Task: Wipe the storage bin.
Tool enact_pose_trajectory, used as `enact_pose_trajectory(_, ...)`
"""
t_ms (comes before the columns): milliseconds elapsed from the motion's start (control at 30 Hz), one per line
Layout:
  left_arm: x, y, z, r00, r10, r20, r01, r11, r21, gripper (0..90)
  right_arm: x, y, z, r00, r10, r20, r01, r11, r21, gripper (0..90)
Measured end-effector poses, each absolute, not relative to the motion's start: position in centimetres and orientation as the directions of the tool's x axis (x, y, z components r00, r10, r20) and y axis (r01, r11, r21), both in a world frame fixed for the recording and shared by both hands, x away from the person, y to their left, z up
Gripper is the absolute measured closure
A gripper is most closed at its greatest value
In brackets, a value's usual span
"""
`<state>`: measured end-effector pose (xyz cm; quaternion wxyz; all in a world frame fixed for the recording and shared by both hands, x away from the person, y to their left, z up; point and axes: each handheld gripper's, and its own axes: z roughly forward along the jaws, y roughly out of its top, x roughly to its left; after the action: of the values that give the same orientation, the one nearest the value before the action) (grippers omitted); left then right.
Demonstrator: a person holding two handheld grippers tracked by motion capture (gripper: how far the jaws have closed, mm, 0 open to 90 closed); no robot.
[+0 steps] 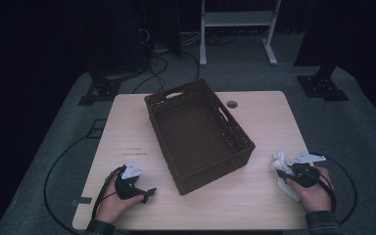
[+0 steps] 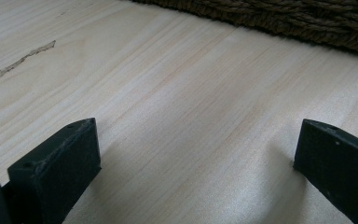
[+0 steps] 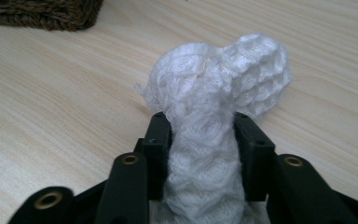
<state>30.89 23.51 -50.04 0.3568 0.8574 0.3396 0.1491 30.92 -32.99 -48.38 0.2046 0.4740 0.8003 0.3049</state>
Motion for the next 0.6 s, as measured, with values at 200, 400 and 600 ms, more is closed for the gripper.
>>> enact_pose_trajectory(200, 30.9, 23.5, -50.0, 0.725, 0.688, 0.013, 0.476, -0.515, 0.713, 0.0, 30.7, -32.9, -48.0, -0.463, 0.886, -0.031, 0.634, 0.356, 0.686, 47.1)
enact_pose_trajectory(400, 30.9, 23.5, -50.0, 0.725, 0.688, 0.012, 0.476, -0.514, 0.713, 0.0, 30.1, -33.0, -46.6, -0.450, 0.892, -0.034, 0.603, 0.332, 0.726, 40.2)
enact_pose_trajectory(600, 30.9, 23.5, -50.0, 0.725, 0.688, 0.012, 0.476, -0.515, 0.713, 0.0, 29.6, -32.9, -45.0, -0.448, 0.893, -0.042, 0.556, 0.315, 0.769, 41.3)
